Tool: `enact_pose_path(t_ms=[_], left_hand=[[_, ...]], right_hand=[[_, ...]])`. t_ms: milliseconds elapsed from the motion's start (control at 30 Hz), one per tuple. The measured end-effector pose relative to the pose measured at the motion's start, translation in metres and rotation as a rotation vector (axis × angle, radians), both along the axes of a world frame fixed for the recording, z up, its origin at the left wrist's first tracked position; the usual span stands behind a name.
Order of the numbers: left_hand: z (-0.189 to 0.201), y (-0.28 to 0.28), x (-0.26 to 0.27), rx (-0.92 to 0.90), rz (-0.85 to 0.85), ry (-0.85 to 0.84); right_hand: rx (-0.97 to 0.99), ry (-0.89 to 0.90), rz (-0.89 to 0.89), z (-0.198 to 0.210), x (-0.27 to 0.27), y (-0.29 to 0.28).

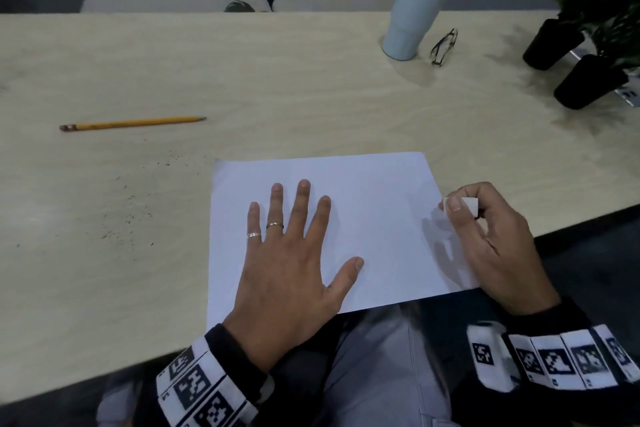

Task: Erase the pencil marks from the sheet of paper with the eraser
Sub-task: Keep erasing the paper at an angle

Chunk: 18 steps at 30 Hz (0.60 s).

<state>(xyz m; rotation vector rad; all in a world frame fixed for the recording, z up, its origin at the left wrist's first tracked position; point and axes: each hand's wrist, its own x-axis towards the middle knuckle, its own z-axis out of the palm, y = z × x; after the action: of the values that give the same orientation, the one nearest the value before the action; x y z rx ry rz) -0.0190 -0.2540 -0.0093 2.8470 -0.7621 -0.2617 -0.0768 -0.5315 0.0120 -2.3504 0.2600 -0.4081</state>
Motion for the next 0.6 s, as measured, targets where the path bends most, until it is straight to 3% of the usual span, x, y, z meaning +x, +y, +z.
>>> enact_pose_path(t_ms=[200,500,600], left_hand=[[0.025,-0.005,-0.011,0.128,0.041,0.059],[0.075,-0.003,-0.008,0.478,-0.174,0.181],[0.086,-0.018,0.01,0.455,-0.216,0.11]], right_hand=[[-0.127,0.07,0.142,-0.005,-0.024,0.012],[-0.116,0.076,0.19,-0.027,0.001,0.014],[-0.082,0.123,0.205,-0.028,0.002,0.018]])
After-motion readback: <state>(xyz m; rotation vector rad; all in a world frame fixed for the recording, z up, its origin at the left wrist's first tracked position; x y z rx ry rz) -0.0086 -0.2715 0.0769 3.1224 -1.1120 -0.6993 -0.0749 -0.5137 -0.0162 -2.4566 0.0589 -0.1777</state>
